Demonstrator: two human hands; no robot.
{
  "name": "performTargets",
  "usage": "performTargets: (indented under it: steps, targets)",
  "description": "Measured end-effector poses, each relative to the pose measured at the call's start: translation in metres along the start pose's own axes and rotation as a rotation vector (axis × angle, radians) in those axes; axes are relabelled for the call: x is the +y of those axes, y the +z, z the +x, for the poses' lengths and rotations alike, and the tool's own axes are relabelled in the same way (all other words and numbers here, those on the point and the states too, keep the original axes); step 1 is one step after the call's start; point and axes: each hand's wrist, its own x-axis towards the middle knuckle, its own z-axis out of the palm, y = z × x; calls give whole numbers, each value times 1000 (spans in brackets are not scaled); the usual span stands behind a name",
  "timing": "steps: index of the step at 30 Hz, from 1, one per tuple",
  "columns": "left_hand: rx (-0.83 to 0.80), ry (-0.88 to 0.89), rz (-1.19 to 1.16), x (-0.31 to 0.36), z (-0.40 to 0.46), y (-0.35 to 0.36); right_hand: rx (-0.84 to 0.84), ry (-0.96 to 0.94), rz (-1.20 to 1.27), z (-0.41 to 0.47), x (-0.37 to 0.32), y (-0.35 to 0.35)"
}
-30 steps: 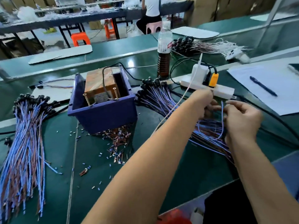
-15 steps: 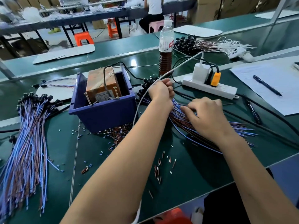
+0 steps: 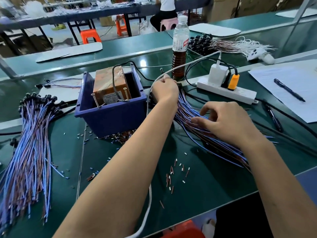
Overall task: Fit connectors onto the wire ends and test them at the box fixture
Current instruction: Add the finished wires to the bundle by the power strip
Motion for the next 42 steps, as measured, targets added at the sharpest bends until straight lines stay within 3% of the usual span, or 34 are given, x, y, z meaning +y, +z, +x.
performTargets:
  steps: [4, 7, 18, 25, 28, 34, 38, 42]
  targets:
    - [55, 78, 126, -11, 9, -3, 51, -53, -63, 5, -18, 15]
    - [23, 107, 215, -21, 10, -6, -29, -45, -50, 9, -29, 28]
    - [6, 85, 211, -18, 11, -10, 112, 44, 25, 7, -20, 37]
    - [-138, 69, 416, -14, -15, -27, 141, 99, -58, 4, -33, 41]
    - [-288, 30, 494, -14, -30, -44, 180, 92, -71, 3, -41, 40]
    - [-634, -68, 495, 2, -52, -91, 484, -59, 159, 3, -74, 34]
    - [-697, -8, 536, 10, -62, -140, 464, -213, 274, 1, -112, 41]
    - [-668, -37, 587, 4, -68, -203, 304, -357, 387, -5, -157, 57]
